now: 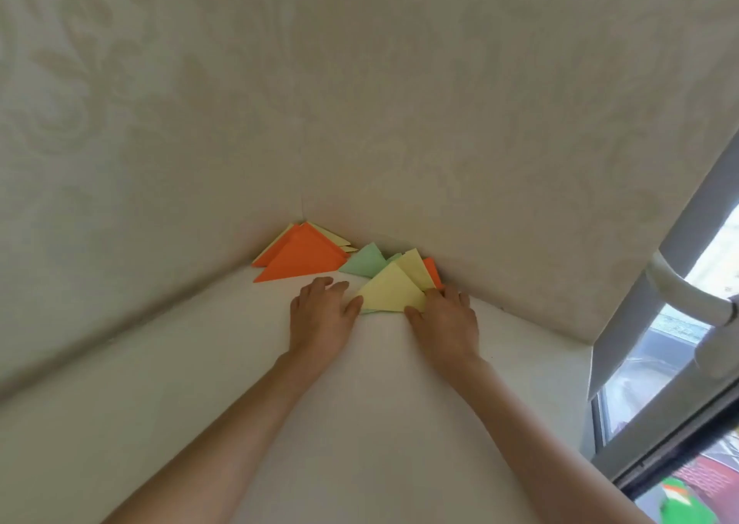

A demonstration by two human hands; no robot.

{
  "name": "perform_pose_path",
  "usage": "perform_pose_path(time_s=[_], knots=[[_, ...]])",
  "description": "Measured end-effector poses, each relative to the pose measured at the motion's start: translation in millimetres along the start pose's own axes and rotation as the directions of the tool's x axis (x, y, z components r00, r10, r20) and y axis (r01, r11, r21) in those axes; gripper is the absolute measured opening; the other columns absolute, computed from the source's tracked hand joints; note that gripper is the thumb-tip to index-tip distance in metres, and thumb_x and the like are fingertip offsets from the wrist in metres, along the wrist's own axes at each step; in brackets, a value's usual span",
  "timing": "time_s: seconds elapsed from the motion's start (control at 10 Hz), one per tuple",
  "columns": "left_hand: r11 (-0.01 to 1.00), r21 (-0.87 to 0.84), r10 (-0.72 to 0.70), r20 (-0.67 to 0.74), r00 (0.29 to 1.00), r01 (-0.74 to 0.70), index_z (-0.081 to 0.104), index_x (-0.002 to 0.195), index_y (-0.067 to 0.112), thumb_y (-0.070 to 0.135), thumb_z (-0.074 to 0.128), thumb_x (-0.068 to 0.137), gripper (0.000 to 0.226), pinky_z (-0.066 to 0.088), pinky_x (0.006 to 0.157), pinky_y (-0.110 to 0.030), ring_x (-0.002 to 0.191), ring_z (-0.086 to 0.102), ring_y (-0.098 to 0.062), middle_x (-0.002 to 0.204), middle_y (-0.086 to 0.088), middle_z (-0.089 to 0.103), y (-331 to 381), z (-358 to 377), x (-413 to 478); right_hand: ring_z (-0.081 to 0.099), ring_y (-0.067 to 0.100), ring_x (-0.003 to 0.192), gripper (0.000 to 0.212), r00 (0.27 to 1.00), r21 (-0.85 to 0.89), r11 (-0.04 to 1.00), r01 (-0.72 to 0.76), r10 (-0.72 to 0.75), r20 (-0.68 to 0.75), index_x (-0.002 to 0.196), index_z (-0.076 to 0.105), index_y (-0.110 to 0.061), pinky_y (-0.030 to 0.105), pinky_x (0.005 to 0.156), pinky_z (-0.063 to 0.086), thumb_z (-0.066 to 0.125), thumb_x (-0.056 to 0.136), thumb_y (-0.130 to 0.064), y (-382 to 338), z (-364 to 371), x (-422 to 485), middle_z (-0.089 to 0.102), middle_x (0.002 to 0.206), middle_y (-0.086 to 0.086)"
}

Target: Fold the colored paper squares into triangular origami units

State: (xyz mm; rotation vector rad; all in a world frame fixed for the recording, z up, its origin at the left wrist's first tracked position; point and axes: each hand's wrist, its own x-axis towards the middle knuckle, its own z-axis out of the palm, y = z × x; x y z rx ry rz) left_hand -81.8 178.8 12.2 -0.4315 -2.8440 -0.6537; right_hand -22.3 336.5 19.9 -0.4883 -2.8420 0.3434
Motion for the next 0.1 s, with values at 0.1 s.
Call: perform_pose_path(time_s=[0.1], knots=[[0.976, -0.190, 0.091, -0.082, 0.992, -0.105, 0.052, 0.133, 0.015, 0.050, 0.054, 0.090, 0.056, 0.028, 0.103, -0.027, 0.130, 0.040, -0.020, 0.141, -0.004, 0.045, -18.3, -34.0, -16.4, 0.046, 0.025, 0.116, 0.037, 0.999, 0.322, 0.946, 0.038, -0.033, -0.022, 0.126, 0.053, -0.014, 0.030, 0.089, 0.041, 0.054, 0.093, -0.032, 12.0, -23.0, -13.0, 0.047, 0.124, 0.008]])
